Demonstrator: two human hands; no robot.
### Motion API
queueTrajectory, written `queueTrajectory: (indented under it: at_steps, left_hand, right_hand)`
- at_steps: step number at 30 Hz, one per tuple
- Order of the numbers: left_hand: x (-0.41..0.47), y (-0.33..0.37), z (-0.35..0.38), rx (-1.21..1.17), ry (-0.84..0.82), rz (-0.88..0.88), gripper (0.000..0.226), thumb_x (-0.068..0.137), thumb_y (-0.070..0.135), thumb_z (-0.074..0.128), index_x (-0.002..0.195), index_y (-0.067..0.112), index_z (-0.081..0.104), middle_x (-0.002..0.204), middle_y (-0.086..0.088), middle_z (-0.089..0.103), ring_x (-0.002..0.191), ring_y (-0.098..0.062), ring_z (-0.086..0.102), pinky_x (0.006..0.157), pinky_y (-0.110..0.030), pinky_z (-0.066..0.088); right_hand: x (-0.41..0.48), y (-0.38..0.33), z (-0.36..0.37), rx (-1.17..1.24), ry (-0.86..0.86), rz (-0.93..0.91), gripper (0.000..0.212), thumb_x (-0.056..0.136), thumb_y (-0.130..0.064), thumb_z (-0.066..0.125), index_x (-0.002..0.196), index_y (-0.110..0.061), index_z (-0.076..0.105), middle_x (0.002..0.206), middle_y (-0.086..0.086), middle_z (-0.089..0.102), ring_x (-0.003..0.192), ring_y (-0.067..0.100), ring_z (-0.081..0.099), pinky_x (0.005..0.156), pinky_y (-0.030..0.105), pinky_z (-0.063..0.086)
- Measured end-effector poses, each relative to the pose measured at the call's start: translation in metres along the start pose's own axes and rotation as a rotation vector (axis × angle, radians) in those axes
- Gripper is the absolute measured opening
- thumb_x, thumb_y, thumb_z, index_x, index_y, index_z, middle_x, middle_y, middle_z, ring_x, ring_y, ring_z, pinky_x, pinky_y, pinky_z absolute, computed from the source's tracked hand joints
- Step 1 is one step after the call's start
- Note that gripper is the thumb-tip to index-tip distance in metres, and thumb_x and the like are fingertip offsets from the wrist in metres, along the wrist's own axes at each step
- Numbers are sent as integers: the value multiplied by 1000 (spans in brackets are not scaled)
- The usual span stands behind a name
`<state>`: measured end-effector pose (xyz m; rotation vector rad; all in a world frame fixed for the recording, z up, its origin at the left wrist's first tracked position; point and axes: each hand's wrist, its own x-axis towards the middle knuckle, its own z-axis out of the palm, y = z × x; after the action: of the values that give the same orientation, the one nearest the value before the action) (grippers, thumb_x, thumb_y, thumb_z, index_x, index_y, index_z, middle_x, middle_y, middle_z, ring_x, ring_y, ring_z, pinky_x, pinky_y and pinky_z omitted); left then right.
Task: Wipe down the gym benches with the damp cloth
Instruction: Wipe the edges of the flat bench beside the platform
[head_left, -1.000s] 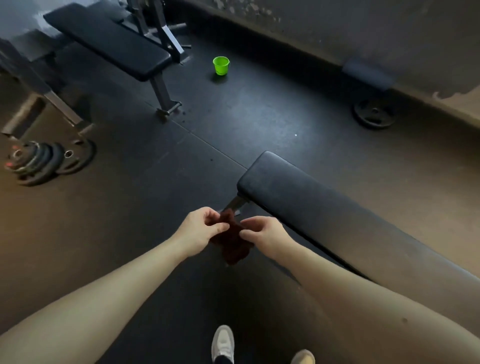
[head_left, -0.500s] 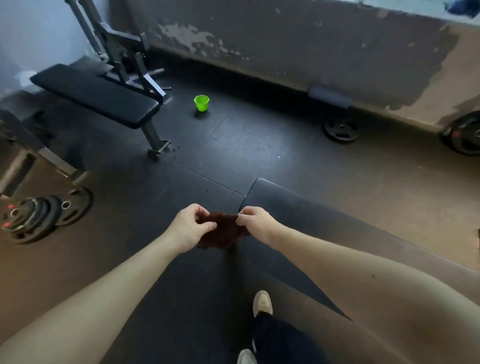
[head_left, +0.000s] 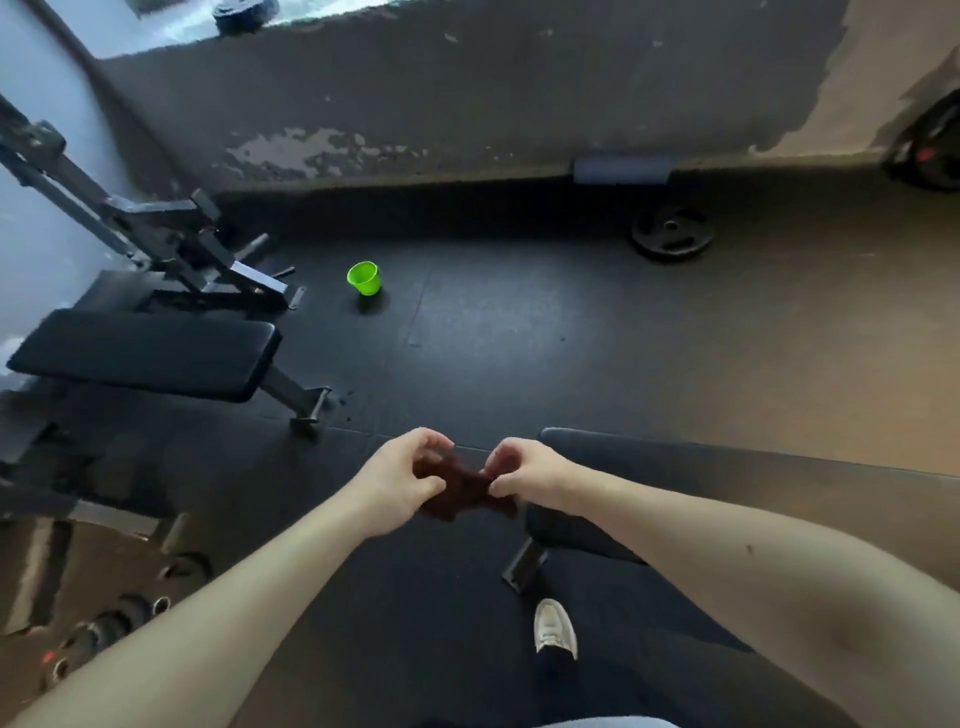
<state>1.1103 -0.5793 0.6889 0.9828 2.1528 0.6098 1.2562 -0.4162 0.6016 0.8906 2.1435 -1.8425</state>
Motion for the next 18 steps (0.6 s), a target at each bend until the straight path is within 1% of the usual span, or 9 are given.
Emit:
queueTrajectory:
  at_steps: [1, 3, 5, 6, 8, 11, 13, 15, 18]
  left_hand:
    - [16, 6, -18, 50, -44, 42, 43, 85, -3, 68, 116, 27, 63, 105, 10, 72, 101, -1, 67, 91, -22, 54]
    - [46, 23, -50, 138, -126, 123, 46, 83, -7, 63, 115, 26, 65, 103, 12, 74, 101, -1, 68, 91, -20, 53]
    - [79, 39, -76, 199, -190, 195, 45, 83, -8, 61, 114, 25, 66, 100, 16, 74, 99, 0, 68, 87, -15, 52]
    - [97, 44, -86, 222, -209, 230, 45, 83, -7, 62, 113, 25, 67, 100, 18, 74, 98, 0, 69, 86, -15, 52]
    - [137, 52, -100, 293, -244, 301, 46, 80, -4, 64, 111, 31, 66, 99, 19, 73, 97, -2, 68, 87, -20, 53]
    - [204, 55, -110, 381, -326, 347, 45, 77, -1, 62, 110, 30, 66, 97, 18, 72, 94, -1, 67, 87, -26, 54]
    - [252, 54, -111, 443, -381, 364, 44, 77, 3, 61, 110, 32, 65, 97, 19, 71, 92, 1, 66, 87, -27, 54]
    - [305, 50, -109, 496, -465, 403, 41, 77, 8, 61, 108, 35, 65, 95, 21, 71, 89, 3, 65, 85, -27, 54]
    - [383, 53, -98, 561, -638, 492, 30, 81, 12, 62, 101, 34, 66, 90, 18, 70, 84, 1, 63, 79, -24, 53]
  right_hand:
    - [13, -12, -8, 43, -22, -19, 45, 78, -4, 74, 120, -20, 66, 116, -3, 69, 105, 15, 66, 85, 34, 59]
    - [38, -35, -24, 107, -65, -85, 77, 78, 3, 72, 147, -24, 49, 143, -5, 56, 129, 15, 56, 94, 30, 56]
    - [61, -58, -42, 78, -81, -158, 90, 76, -1, 73, 154, -30, 41, 152, -9, 51, 137, 8, 49, 106, 25, 46]
    - [71, -67, -50, 49, -81, -179, 86, 75, -6, 74, 150, -36, 46, 148, -13, 55, 135, 4, 51, 109, 22, 43]
    - [92, -77, -65, -7, -64, -171, 62, 76, -12, 77, 130, -41, 64, 127, -17, 68, 119, 0, 61, 104, 21, 45]
    - [124, -76, -85, -35, 35, -94, 21, 80, -20, 83, 98, -22, 74, 85, -10, 70, 77, 3, 63, 79, 24, 50]
    - [144, -67, -96, 21, 145, -5, 19, 77, -26, 86, 86, -20, 71, 74, -7, 65, 64, 6, 58, 68, 27, 49]
    - [160, -59, -108, 116, 251, 98, 24, 74, -28, 86, 85, -16, 68, 71, -3, 65, 60, 11, 59, 62, 29, 50]
    - [182, -56, -122, 255, 417, 225, 25, 71, -26, 84, 83, -14, 65, 70, -3, 62, 61, 12, 57, 62, 28, 47]
